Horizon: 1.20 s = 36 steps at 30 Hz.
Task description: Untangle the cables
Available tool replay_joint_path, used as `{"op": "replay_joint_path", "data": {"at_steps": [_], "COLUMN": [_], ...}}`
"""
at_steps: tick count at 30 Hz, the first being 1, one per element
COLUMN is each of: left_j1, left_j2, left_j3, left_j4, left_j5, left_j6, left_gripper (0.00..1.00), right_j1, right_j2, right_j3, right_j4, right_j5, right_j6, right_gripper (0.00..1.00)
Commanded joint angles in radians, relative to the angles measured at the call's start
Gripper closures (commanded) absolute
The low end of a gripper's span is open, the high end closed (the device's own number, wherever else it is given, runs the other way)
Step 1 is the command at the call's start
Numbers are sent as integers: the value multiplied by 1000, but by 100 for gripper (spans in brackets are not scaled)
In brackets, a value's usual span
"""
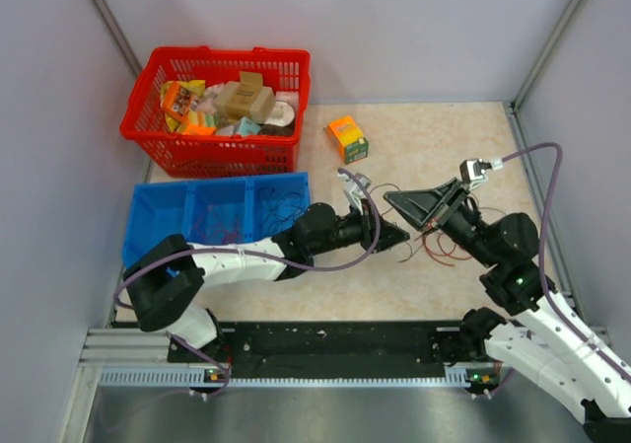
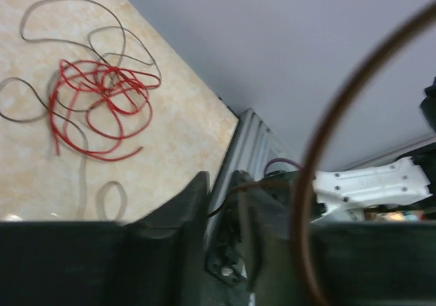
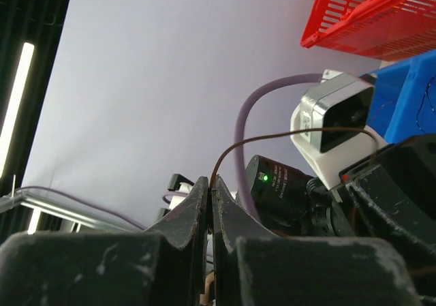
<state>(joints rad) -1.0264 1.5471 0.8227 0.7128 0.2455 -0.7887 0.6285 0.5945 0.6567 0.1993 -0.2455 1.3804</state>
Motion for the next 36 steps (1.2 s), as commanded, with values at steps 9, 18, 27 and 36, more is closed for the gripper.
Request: {"op": "replay_joint_path", "data": {"at_steps": [9, 18, 27, 36], "left_j1": [15, 71, 63, -130], "left_j2": [-445, -430, -214, -205], "left_j3": [-48, 13, 93, 84], "left_j4": [-415, -853, -938, -1174], "left_j5": [-223, -120, -38, -325], "left_j6": [255, 111, 121, 103], "left_gripper": [100, 100, 100, 90], "right_j1": [11, 11, 11, 11], "right_j2": [-166, -163, -142, -200], "right_j3": [106, -17, -130, -160], "right_j4": [-508, -755, -773, -778], "right_j5": [231, 394, 403, 423], "right_j6": [-484, -718, -626, -618], "right_gripper": [88, 57, 58, 59]}}
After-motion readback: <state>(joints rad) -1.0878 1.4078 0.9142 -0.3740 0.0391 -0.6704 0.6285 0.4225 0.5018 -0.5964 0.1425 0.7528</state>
